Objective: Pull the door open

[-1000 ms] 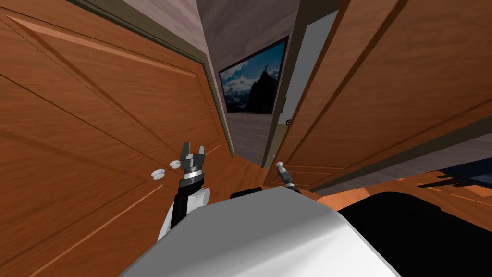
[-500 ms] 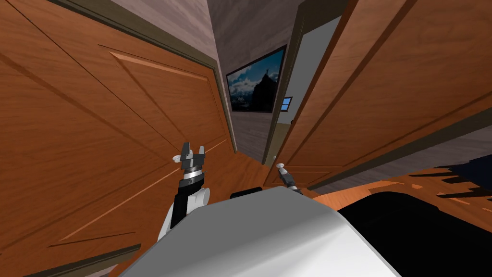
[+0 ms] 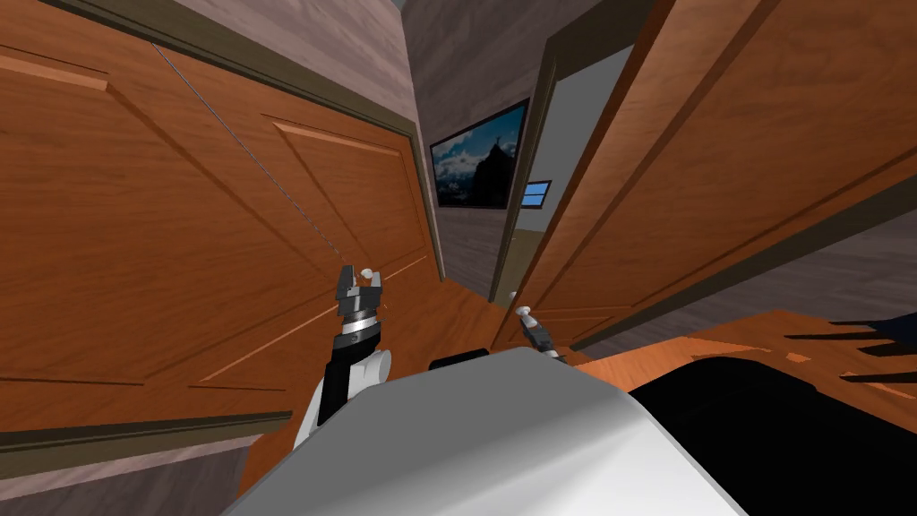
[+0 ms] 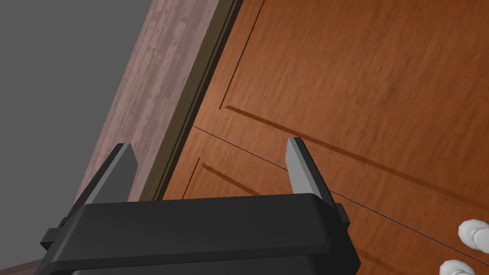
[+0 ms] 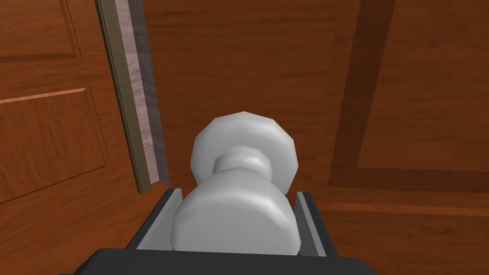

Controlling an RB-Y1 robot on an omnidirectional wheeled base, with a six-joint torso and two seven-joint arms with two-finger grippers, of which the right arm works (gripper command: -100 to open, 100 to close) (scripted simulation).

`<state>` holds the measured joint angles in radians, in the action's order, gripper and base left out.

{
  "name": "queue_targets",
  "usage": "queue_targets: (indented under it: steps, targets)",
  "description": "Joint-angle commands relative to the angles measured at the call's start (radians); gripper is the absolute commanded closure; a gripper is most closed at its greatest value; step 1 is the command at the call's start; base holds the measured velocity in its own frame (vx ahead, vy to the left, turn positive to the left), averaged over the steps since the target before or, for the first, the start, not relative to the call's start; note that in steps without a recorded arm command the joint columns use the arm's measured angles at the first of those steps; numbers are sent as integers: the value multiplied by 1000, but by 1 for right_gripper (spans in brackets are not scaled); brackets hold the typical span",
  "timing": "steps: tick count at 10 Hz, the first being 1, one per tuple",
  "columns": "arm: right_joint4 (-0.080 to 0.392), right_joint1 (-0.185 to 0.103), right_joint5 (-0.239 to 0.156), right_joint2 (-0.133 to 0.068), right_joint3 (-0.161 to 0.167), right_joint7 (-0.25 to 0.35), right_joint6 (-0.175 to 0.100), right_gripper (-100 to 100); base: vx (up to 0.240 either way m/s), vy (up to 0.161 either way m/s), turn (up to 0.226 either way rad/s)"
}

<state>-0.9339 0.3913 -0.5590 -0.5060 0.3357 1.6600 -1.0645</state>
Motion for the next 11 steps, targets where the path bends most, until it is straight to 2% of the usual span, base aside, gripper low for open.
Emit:
queue_targets:
  steps: [1,8,9,11]
  targets:
    - [9,0,8,-7,10,12,-17,100,-222,-39,125]
    - [55,1,38,-42,49,68,-89,100,-210,-40,120]
    - [52,-1,36,-38,49,63,-79,100,-92,-11,25]
    - [70,-3,43,-44,59,76,-95,100,-173,-23,127]
